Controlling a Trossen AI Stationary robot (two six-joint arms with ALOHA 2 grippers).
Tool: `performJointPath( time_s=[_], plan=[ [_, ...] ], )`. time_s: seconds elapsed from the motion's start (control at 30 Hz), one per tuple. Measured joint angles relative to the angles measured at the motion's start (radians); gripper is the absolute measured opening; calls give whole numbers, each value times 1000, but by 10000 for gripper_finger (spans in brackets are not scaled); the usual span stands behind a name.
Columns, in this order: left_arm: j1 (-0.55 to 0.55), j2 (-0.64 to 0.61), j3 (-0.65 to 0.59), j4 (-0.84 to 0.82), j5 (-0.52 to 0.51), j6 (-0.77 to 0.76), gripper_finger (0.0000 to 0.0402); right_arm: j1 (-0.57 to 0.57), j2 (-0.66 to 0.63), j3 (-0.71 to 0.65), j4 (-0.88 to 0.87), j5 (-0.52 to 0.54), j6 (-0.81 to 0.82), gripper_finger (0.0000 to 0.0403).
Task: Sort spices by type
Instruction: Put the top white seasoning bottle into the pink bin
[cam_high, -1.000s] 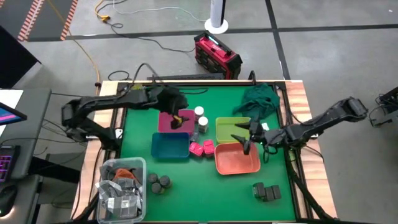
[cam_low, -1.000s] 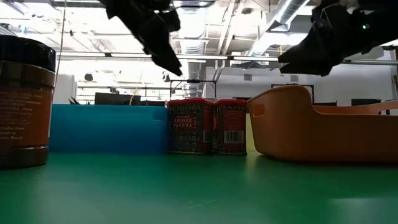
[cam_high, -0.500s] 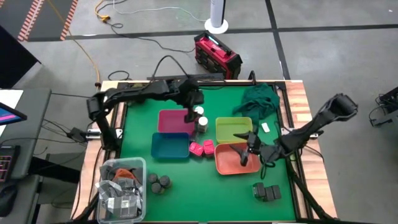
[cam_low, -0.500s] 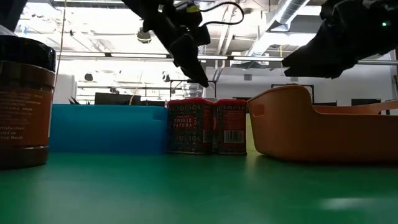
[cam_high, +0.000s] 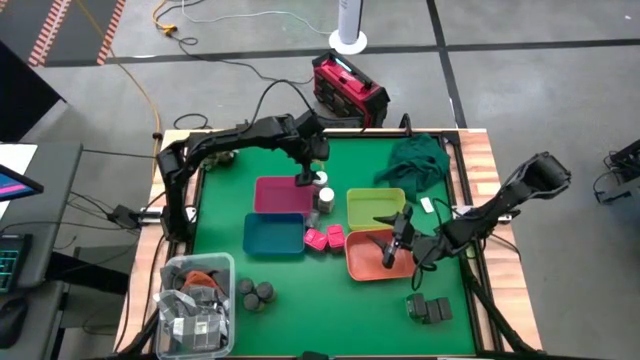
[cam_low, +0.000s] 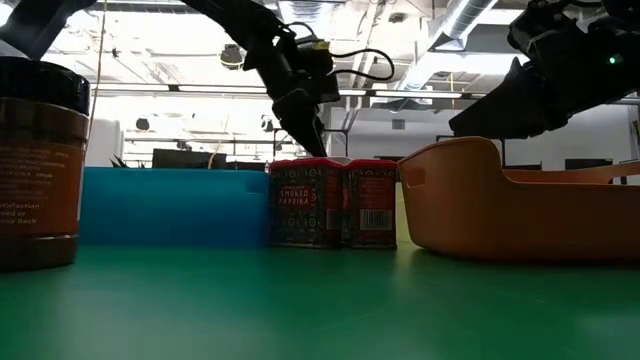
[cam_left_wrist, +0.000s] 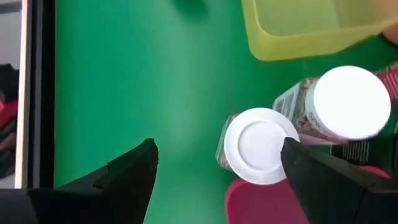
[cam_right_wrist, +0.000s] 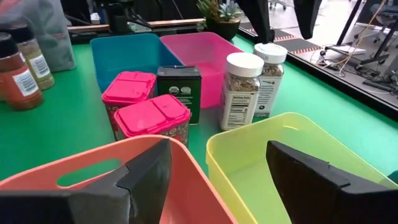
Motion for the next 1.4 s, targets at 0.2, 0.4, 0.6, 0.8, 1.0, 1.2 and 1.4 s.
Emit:
performJointPath(
  time_s=[0.2,0.4,0.6,0.8,1.0,1.2,1.4],
  plan=[
    [0,0,0,-21,93,81,325,-2,-1,0,4,0,2,289],
    [-6,0,-8,-45,152,131,325,-2,-1,0,12,0,2,289],
    [-6,28,-8,-46,154,154,325,-3,-1,0,21,-1,5,289],
    [-16,90,-8,-19,123,153,325,-3,-1,-1,49,-1,5,289],
    [-24,100,-8,-14,123,154,320,-3,-1,-1,50,-1,0,289],
    [-24,100,-8,-13,117,154,256,-3,-1,-1,50,-1,-6,289],
    [-24,98,-8,-12,68,153,190,-3,-1,-1,50,-1,-6,289]
  ],
)
